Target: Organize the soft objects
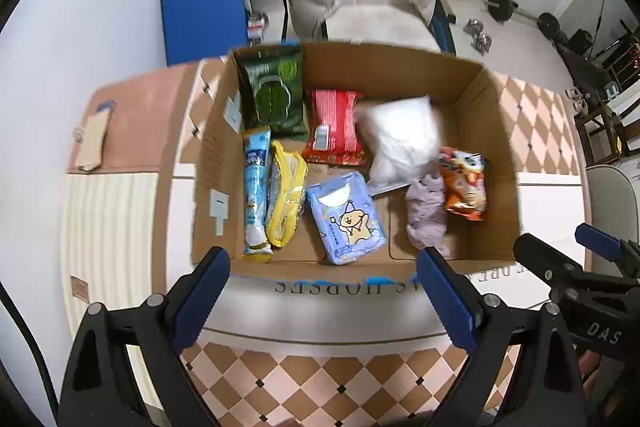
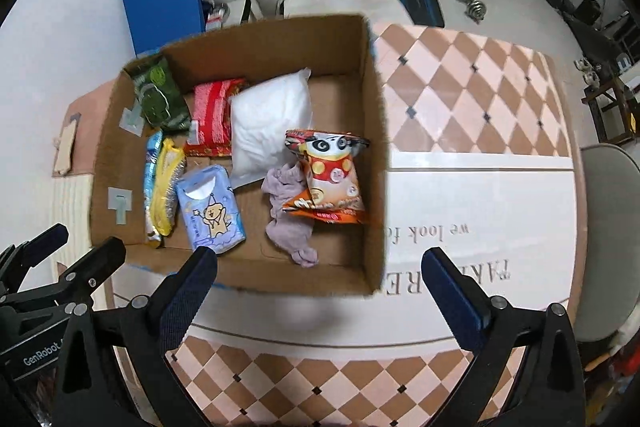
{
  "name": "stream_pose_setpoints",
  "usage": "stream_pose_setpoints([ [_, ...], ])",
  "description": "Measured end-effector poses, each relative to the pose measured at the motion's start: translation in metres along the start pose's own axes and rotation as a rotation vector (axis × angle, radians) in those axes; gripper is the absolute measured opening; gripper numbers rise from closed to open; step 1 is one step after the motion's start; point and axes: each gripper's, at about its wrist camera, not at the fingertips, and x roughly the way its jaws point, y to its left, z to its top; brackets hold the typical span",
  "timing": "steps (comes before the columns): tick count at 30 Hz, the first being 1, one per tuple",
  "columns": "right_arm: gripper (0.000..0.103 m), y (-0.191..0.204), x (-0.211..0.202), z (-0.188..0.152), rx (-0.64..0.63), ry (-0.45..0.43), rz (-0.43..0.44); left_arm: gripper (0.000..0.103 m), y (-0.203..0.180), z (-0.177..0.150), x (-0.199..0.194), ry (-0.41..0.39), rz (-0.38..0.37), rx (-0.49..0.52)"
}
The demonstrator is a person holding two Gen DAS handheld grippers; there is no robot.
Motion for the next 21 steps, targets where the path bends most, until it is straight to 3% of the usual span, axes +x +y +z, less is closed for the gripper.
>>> stream_pose_setpoints([
  [9,0.103,-0.015,-0.121,-0.048,-0.012,-0.174,-0.002,0.096,-0.011,-0.027,-0.107,-0.178,0.015,0.005],
  [21,0.103,-0.003,-0.247,-0.098,-0.082,-0.361,-0.049,0.096,-0.007,-0.057,-0.193,-0.294,-0.001,-0.023],
])
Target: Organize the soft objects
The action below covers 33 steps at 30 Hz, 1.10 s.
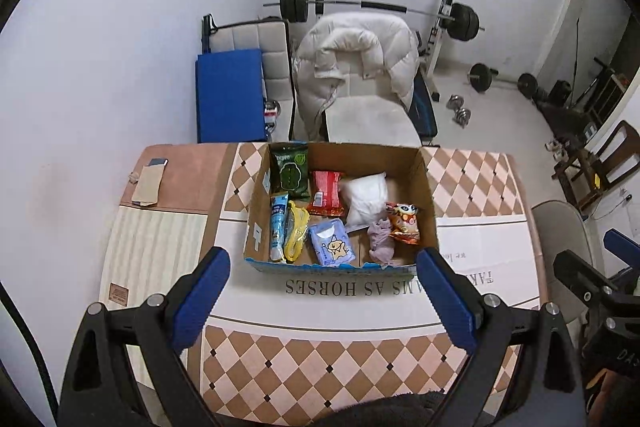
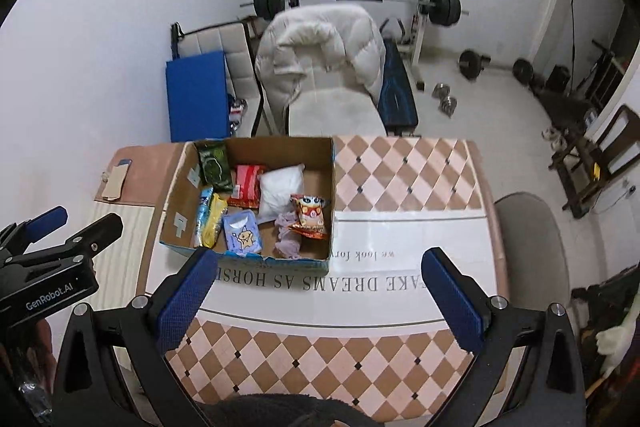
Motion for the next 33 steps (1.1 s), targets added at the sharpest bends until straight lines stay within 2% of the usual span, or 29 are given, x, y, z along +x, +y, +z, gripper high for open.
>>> stream_pose_setpoints([
  [6,0.103,0.002,-0.034,-0.003,-0.014,-0.029,0.002,0.096,-0.004,-0.007,-0.023,-0.012,-0.019,0.005],
  [13,0.103,-0.001,-0.049,-0.009,0.001,-0.038,-0.017,0.096,-0.011,-0.011,-0.035,-0.047,-0.011,0.018],
  [22,0.103,-0.004,-0.050,-0.008,0.009,-0.053,-0.057,0.100,-0.017,-0.015,-0.033,-0.031,-0.003,0.044],
  [33,0.103,-0.009,-0.050,-0.005,0.019,-0.056,-0.068,0.101,-0.014,-0.012,-0.039,-0.063,0.005,0.036],
])
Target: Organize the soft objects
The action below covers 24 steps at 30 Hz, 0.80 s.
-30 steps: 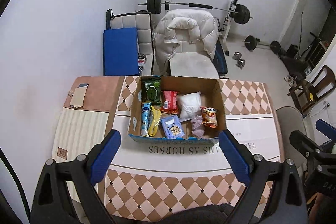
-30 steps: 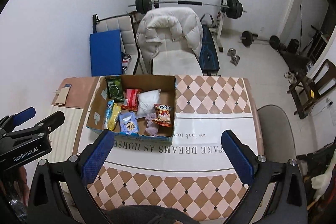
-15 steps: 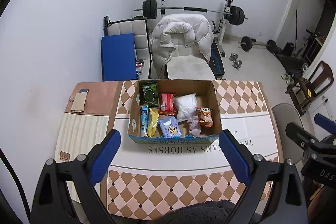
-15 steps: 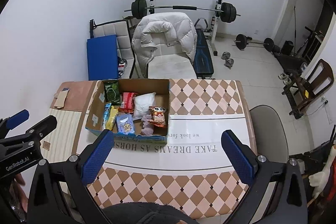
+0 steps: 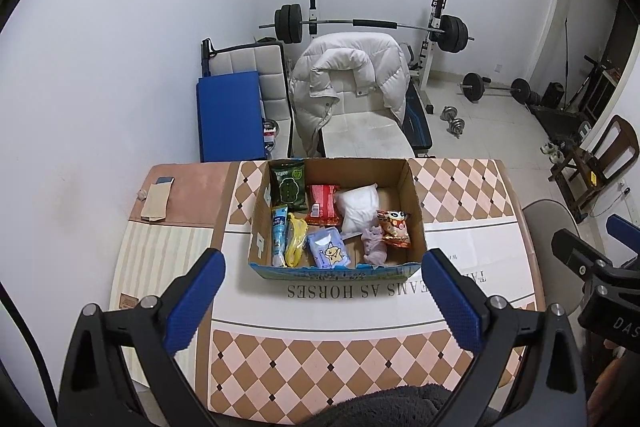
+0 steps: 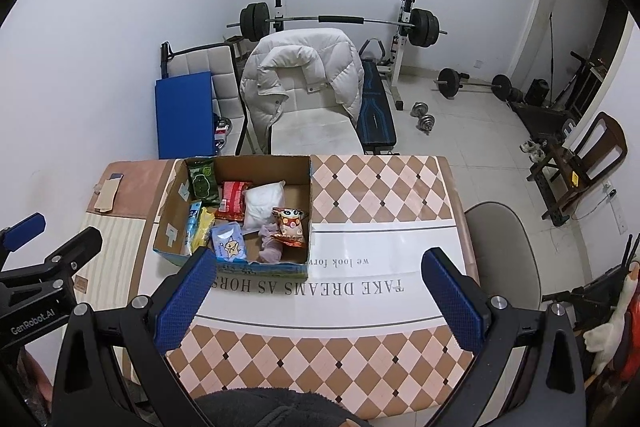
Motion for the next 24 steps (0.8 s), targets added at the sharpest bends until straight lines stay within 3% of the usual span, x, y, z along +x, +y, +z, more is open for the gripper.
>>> stream_pose_setpoints([
  [24,0.103,-0.010,-0.008,0.011,-0.002,-0.019,-0.015,0.101,-0.001,0.004,-0.004,-0.009,0.004,0.003],
])
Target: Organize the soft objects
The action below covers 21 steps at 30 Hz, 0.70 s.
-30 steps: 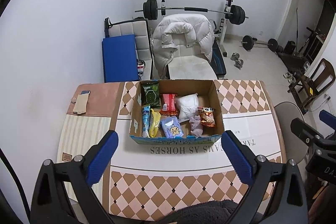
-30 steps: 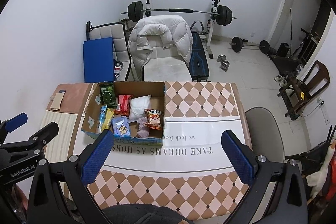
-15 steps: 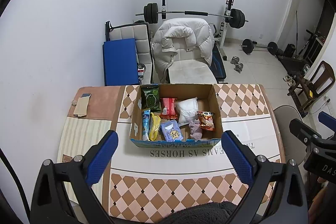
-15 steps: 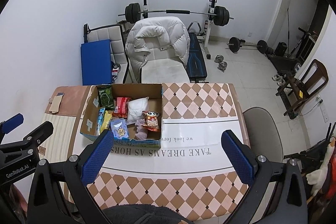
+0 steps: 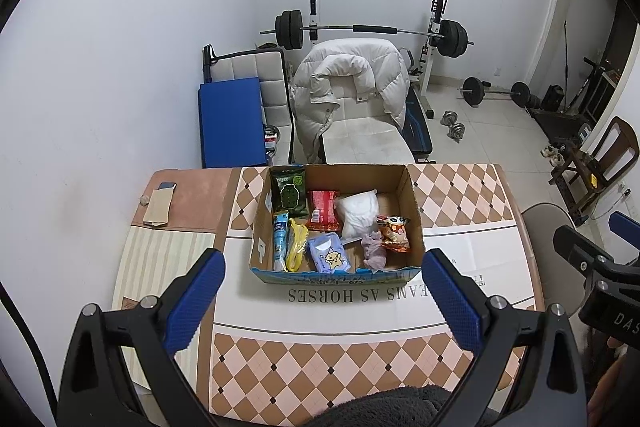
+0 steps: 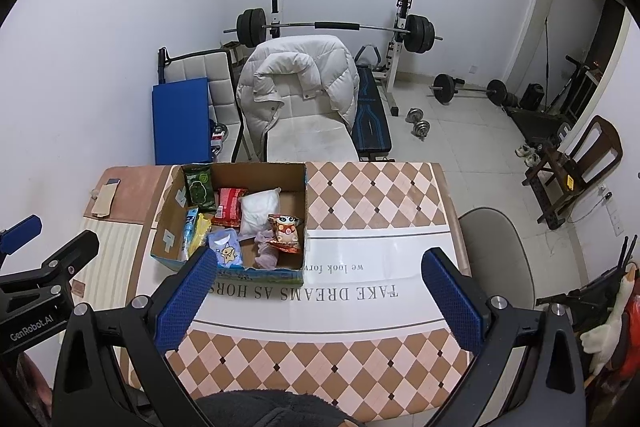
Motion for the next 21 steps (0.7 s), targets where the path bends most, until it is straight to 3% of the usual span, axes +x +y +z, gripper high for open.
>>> stream_pose_setpoints([
  [21,0.103,0.000,-0.014,-0.004,0.009,-0.029,-0.025,0.101,-0.001,0.016,-0.006,-0.022,0.004,0.004],
])
